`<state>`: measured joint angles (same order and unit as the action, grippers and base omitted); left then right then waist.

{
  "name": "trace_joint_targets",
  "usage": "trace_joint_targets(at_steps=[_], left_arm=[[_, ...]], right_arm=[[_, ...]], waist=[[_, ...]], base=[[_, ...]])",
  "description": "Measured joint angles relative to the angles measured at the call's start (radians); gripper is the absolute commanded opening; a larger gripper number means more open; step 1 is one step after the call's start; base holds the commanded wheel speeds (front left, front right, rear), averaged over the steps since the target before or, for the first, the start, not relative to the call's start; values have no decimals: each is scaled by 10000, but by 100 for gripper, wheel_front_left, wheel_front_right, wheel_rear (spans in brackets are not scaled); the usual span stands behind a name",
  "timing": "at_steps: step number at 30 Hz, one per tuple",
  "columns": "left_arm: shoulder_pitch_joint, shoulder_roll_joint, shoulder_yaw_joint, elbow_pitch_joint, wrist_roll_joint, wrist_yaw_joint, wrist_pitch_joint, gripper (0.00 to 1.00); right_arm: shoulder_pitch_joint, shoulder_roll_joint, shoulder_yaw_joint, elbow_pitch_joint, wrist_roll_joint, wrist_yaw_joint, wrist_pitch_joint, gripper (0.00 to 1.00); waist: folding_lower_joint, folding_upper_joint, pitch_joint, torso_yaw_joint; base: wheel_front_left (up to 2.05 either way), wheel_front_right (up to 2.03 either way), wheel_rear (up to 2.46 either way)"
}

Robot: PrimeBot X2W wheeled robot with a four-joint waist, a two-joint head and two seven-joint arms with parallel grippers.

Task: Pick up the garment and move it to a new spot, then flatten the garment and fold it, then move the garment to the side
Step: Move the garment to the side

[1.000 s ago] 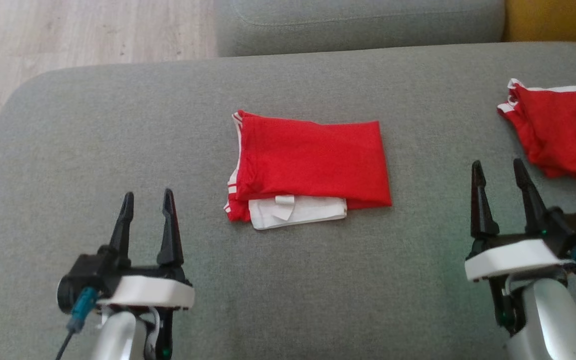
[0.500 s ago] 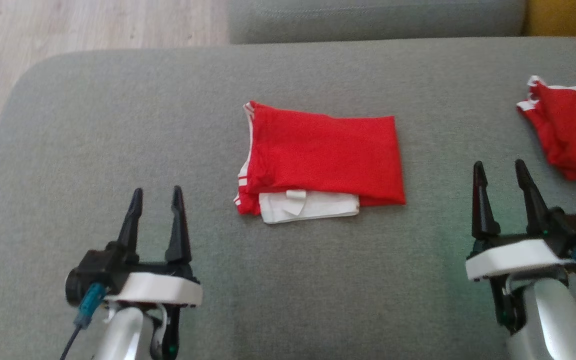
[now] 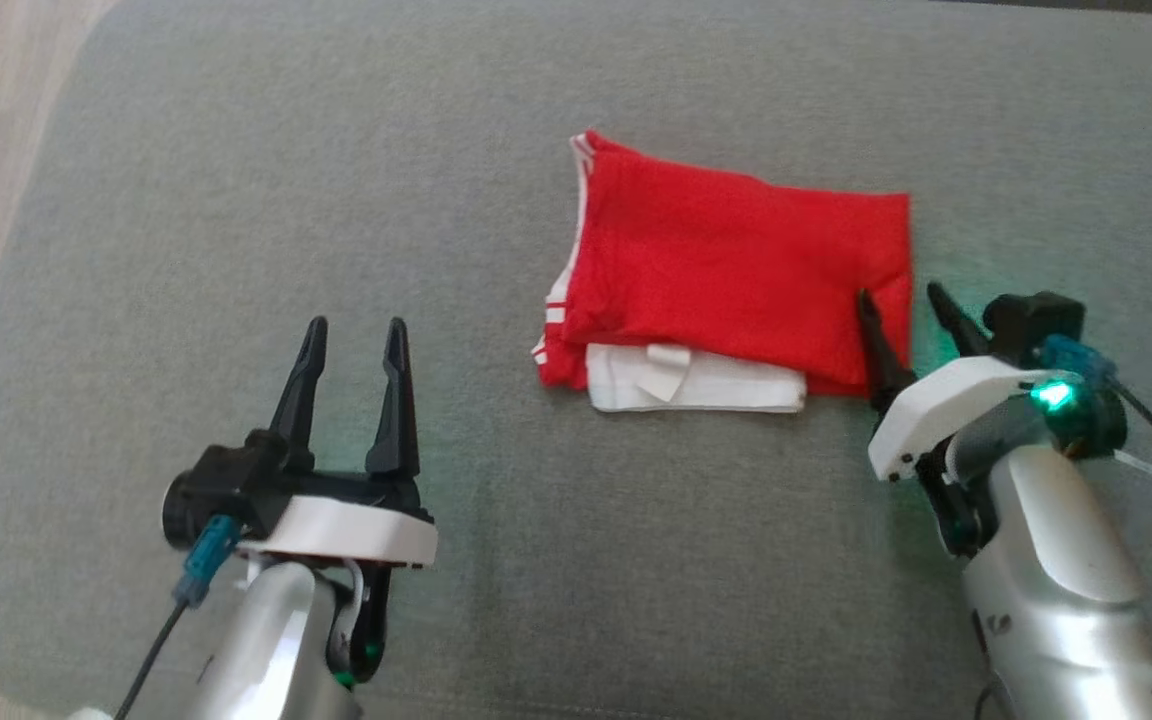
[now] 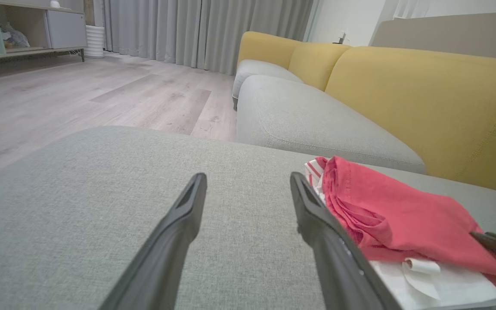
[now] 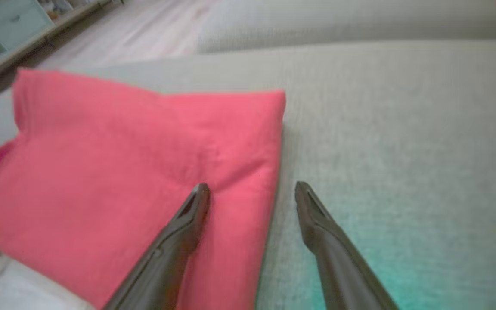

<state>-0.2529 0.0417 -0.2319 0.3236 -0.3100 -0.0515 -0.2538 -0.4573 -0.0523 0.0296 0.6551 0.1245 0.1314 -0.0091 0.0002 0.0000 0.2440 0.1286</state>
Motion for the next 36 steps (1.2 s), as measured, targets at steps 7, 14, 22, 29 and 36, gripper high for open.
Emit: trace_joint_targets(at_steps=[7, 14, 22, 29, 36], left_arm=[[-295, -2, -226, 25, -176, 90, 0, 100], [-301, -2, -238, 336, 44, 104, 0, 100], [-292, 0, -234, 368, 219, 69, 0, 100], [-291, 0, -257, 295, 222, 69, 0, 100], [-354, -2, -278, 134, 313, 61, 0, 100]], right_arm=[[-1023, -138, 240, 1392, -282, 0, 453, 36], [-1227, -77, 401, 1958, -825, 2, -290, 0], [-1195, -79, 355, 1530, -2205, 2, -970, 0], [-849, -844, 654, 512, -3149, 2, -708, 0], [-1178, -2909, 1007, -132, -3127, 2, -75, 0]], waist=[[-2, 0, 263, 443], [-1, 0, 30, 347], [-2, 0, -437, -361], [-3, 0, -712, -1246], [-3, 0, -444, -1856]], base=[[0, 0, 0], [0, 0, 0], [0, 0, 0], [0, 0, 0], [0, 0, 0]])
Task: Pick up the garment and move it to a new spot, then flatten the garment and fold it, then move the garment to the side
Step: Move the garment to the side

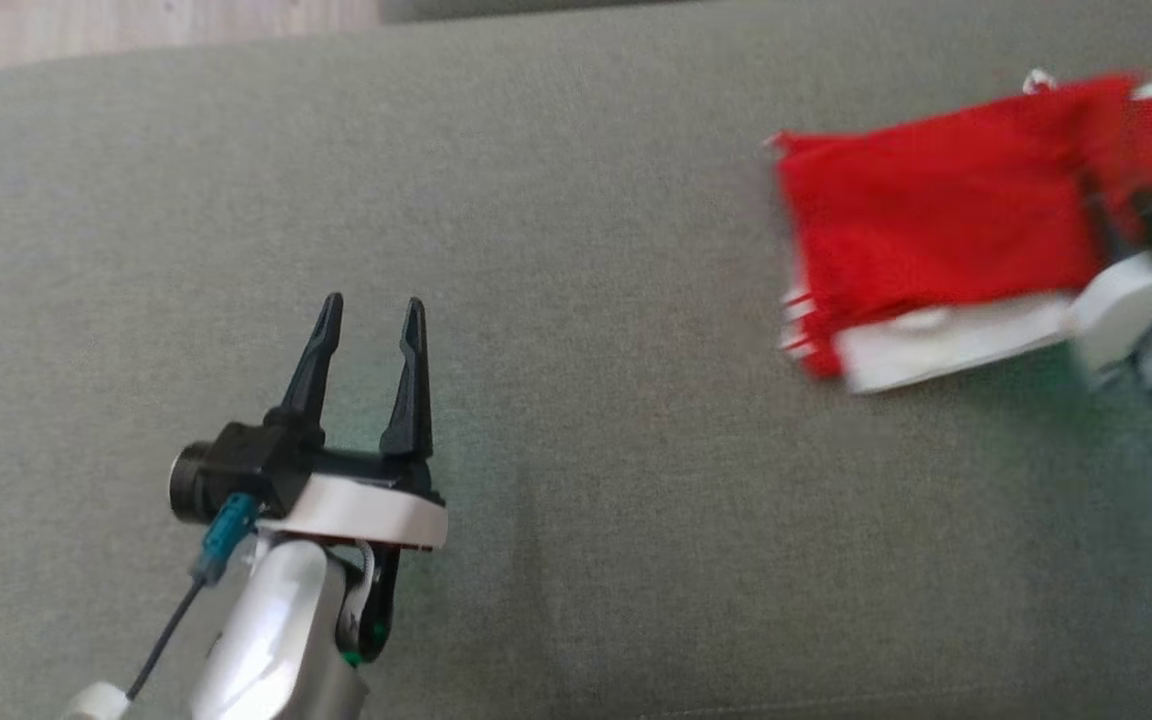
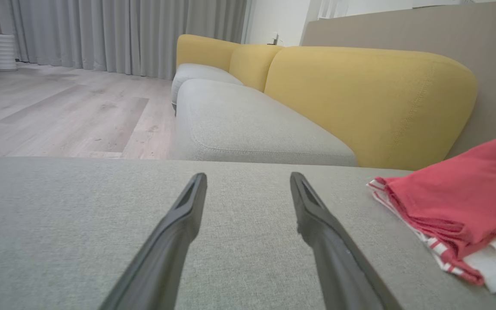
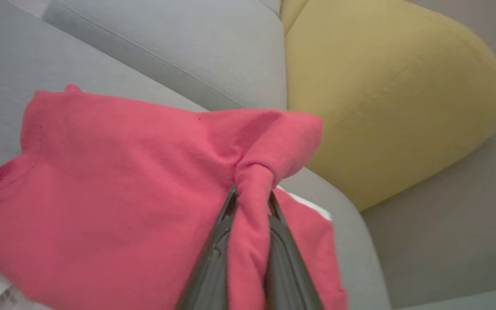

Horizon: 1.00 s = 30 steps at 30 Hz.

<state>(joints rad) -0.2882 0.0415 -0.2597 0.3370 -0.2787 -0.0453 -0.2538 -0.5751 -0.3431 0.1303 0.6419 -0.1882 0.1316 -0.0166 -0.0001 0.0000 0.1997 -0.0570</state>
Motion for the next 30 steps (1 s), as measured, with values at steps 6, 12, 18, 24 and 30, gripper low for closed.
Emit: trace_joint_targets(at_steps=[6, 12, 18, 24, 30], left_arm=[[-475, 0, 4, -69, 67, -90, 0, 100], [-824, -2, 29, -92, 153, -176, 0, 100], [-849, -4, 265, -69, 247, -265, 0, 100], [-883, -6, 359, -6, 334, -355, 0, 100], [-938, -8, 407, 113, 332, -357, 0, 100]], right_arm=[[-1199, -1710, -192, -130, 117, 0, 543, 0], [-1430, -2964, -709, 405, -462, 0, 761, 0], [-1760, -3020, -1461, 729, -769, 0, 777, 0], [-1763, -2658, -2109, 727, -1225, 0, 539, 100], [-1741, -2119, -2502, 430, -1476, -2, 424, 100]], waist=[[2, 0, 783, -197], [3, 0, 1523, -152], [3, 0, 1872, -114], [2, 0, 1868, -138], [1, 0, 1561, -126]], base=[[0, 0, 0], [0, 0, 0], [0, 0, 0], [0, 0, 0], [0, 0, 0]])
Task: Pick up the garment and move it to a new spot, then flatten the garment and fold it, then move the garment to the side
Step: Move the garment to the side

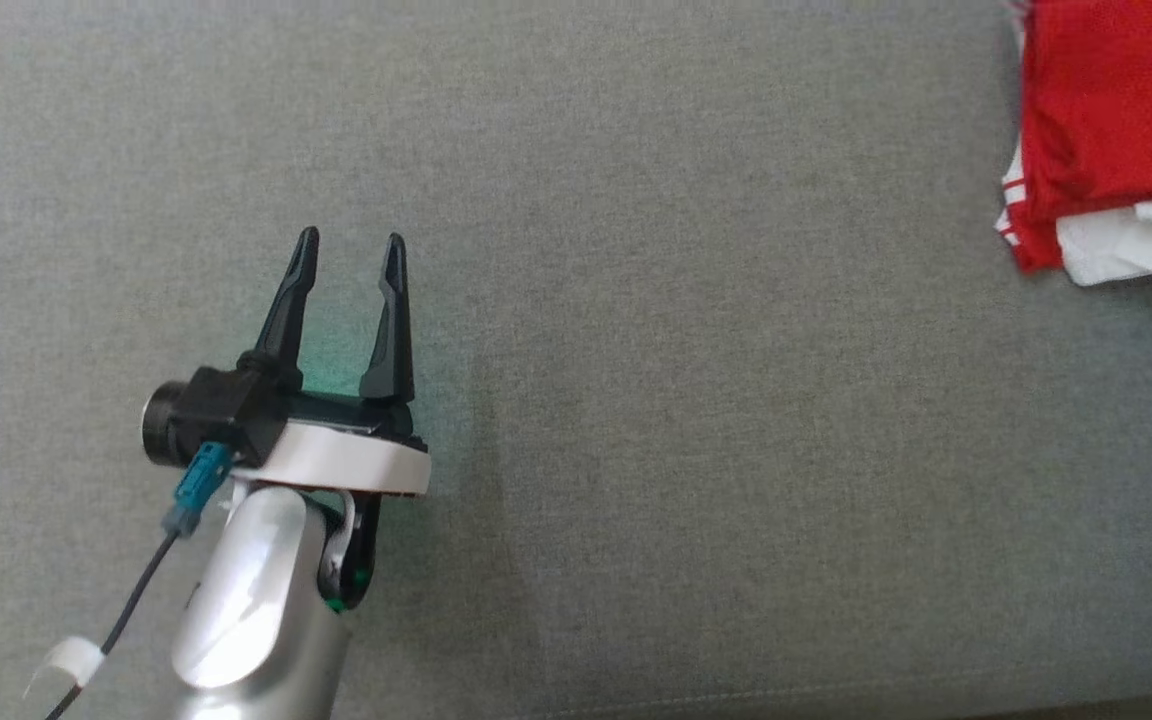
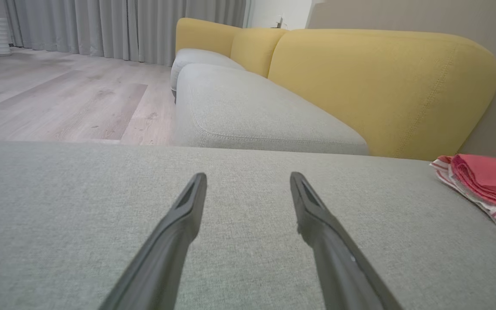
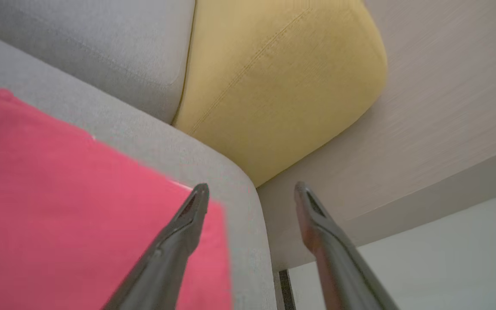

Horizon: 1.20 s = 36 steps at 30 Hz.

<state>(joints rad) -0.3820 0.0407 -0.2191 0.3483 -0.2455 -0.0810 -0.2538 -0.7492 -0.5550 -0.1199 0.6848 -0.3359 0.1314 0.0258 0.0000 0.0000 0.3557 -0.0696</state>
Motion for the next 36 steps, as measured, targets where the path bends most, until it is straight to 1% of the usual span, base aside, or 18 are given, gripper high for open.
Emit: trace_joint_targets(at_steps=[4, 7, 9, 14, 17, 20, 23, 24, 28, 32, 36], left_arm=[[44, -2, 27, -2, -121, 15, 0, 100], [265, 0, 58, -13, -249, 25, 0, 100], [494, 0, 90, -10, -274, 36, 0, 100], [901, 2, 232, -61, -274, 123, 0, 100], [1099, 6, 372, -244, -556, 205, 0, 100], [1310, 8, 399, -284, -585, 205, 0, 100], [1589, 8, 374, -282, -585, 209, 0, 100], [1791, 10, 347, -278, -654, 209, 0, 100], [2126, 12, 316, -270, -880, 245, 0, 100], [2340, 15, 316, -280, -894, 297, 0, 100], [2406, 15, 322, -291, -892, 301, 0, 100]], right_arm=[[31, 368, -130, -408, 0, 2, -215, 100], [105, 857, -157, -857, 92, 2, -479, 100], [242, 1392, -140, -1212, 433, 2, -627, 100], [913, 3072, 209, -2288, 1482, 2, -1085, 100], [1610, 4075, 334, -2987, 2217, 2, -1262, 100], [2610, 4771, 487, -3526, 2836, 2, -1570, 100], [3712, 4926, 512, -3716, 3661, 0, -1998, 100], [4366, 4953, 562, -3714, 4153, 2, -2213, 100], [5241, 4997, 926, -3434, 5193, 0, -2545, 100], [5759, 5020, 1164, -3164, 5386, 2, -2671, 100], [5860, 5032, 1197, -3112, 5411, 2, -2738, 100]], waist=[[0, 0, -378, 16], [-1, 0, -759, 46], [-1, 0, -1054, 75], [-2, 0, -1799, 169], [-3, 0, -2197, 246], [-3, 0, -2521, 355], [-3, 1, -2777, 509], [-2, 1, -2922, 613], [-2, 1, -3140, 790], [-1, 1, -3227, 884], [0, 0, -3216, 892]], base=[[0, 0, 0], [0, 0, 0], [0, 0, 0], [0, 0, 0], [0, 0, 0], [0, 0, 0], [0, 0, 0], [0, 0, 0], [0, 0, 0], [0, 0, 0], [0, 0, 0]])
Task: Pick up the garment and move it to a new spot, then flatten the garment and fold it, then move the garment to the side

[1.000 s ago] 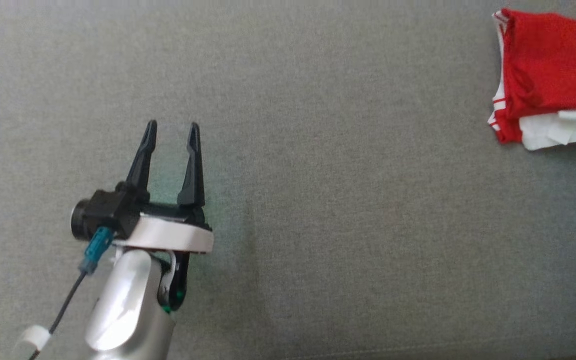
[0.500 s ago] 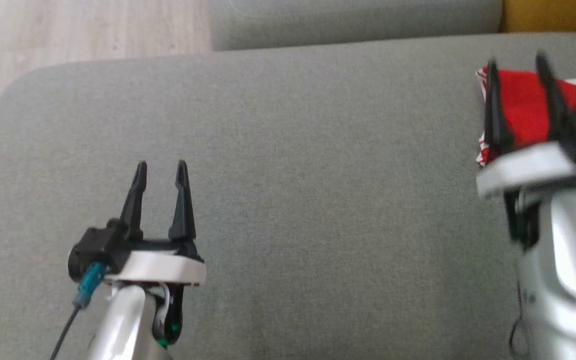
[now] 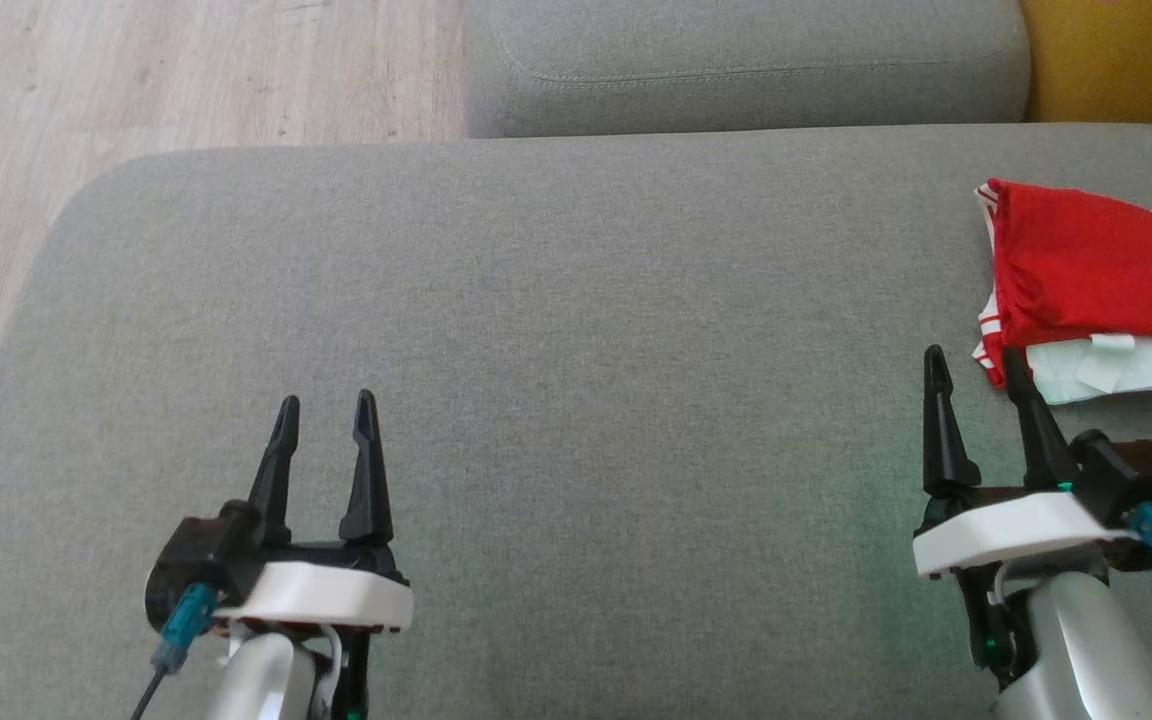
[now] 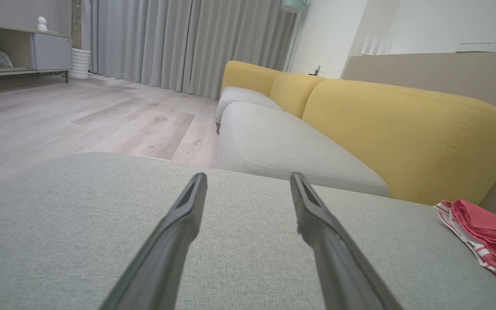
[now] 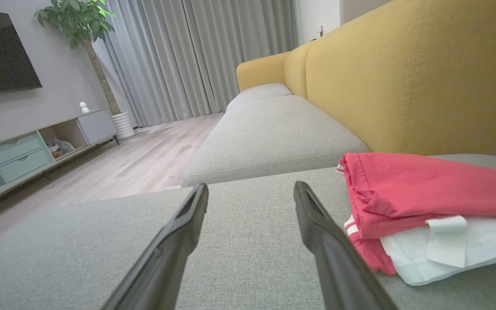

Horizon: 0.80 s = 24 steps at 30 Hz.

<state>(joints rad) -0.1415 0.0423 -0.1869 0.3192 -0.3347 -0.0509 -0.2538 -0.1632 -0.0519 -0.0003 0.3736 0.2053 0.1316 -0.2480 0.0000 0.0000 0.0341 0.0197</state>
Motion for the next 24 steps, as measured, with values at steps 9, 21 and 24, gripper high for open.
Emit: trace_joint_targets(at_steps=[9, 21, 24], left_arm=[[1, 0, 19, -23, 4, 81, 0, 100], [37, -2, 380, -107, -313, 88, 0, 100], [41, -2, 443, -109, -464, 104, 0, 100]], right_arm=[[-6, 0, 109, -79, 31, -2, -2, 100], [-5, 10, 545, -213, -119, 0, -4, 100], [-5, 10, 564, -226, -119, -2, -4, 100]], waist=[[0, 0, -5, -55], [0, 0, -11, -189], [0, 0, -17, -196]], base=[[0, 0, 0], [0, 0, 0], [0, 0, 0]])
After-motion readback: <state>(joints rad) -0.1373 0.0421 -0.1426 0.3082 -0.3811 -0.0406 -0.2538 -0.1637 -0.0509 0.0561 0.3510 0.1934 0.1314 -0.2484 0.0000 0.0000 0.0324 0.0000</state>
